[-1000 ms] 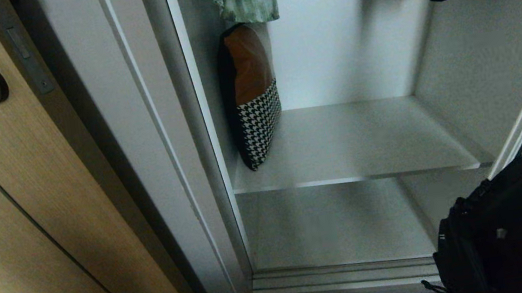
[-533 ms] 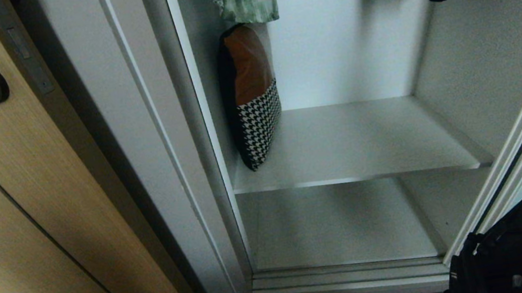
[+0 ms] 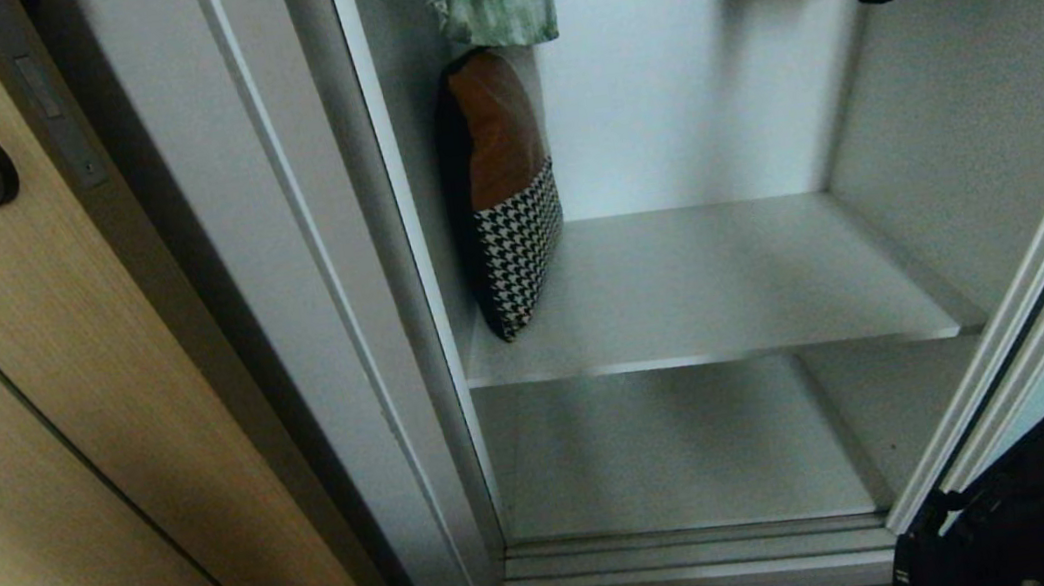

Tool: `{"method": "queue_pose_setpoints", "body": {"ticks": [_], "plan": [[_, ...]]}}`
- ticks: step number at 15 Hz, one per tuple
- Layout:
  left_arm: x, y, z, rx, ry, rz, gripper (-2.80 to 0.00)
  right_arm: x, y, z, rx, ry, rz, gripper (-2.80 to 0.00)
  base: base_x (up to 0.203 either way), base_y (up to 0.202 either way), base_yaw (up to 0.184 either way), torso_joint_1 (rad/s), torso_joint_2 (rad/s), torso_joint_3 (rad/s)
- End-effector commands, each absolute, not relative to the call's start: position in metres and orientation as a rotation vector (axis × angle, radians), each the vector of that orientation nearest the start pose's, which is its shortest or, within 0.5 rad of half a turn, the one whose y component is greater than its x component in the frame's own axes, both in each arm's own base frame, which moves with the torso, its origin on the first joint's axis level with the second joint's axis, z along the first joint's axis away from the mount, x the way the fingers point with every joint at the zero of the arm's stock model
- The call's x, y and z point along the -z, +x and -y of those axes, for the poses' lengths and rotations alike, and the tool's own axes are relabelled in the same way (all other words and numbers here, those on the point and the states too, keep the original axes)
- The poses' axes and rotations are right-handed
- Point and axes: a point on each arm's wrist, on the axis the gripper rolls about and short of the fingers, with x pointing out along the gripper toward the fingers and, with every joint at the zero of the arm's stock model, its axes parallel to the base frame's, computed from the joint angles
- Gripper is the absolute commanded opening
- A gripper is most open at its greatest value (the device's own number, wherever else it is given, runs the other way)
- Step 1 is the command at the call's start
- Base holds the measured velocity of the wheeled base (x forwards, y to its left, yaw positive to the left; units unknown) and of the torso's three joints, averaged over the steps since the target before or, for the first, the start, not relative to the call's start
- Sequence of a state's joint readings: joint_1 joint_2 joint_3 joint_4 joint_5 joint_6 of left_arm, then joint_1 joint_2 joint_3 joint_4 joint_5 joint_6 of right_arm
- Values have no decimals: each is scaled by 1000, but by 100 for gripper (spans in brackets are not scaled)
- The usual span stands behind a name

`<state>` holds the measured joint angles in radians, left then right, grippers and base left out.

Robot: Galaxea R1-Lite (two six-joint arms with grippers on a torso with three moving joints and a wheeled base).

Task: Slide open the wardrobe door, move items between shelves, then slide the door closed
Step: Place the bag on the lower shelf

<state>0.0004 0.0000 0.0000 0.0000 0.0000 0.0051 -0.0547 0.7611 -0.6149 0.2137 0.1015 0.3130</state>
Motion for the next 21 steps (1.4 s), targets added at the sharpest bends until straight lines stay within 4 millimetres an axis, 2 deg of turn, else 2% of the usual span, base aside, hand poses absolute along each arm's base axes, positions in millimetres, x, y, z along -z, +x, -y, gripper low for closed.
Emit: {"method": "queue_pose_setpoints", "body": {"ticks": [1,4,10,21], "plan": [[-76,-23,0,-2,5,-2,-280,-217,64,1,14,351,-382,-280,0,0,0,0,0,0],[-76,-23,0,-1,5,-2,-280,-209,63,1,21,380,-406,-280,0,0,0,0,0,0],[-76,-23,0,0,5,-2,-280,-209,62,1,17,382,-402,-280,-12,0,0,2,1,0],[-76,-23,0,-2,3,0,-280,-207,64,1,18,410,-416,-280,-192,0,0,1,4,1]]}}
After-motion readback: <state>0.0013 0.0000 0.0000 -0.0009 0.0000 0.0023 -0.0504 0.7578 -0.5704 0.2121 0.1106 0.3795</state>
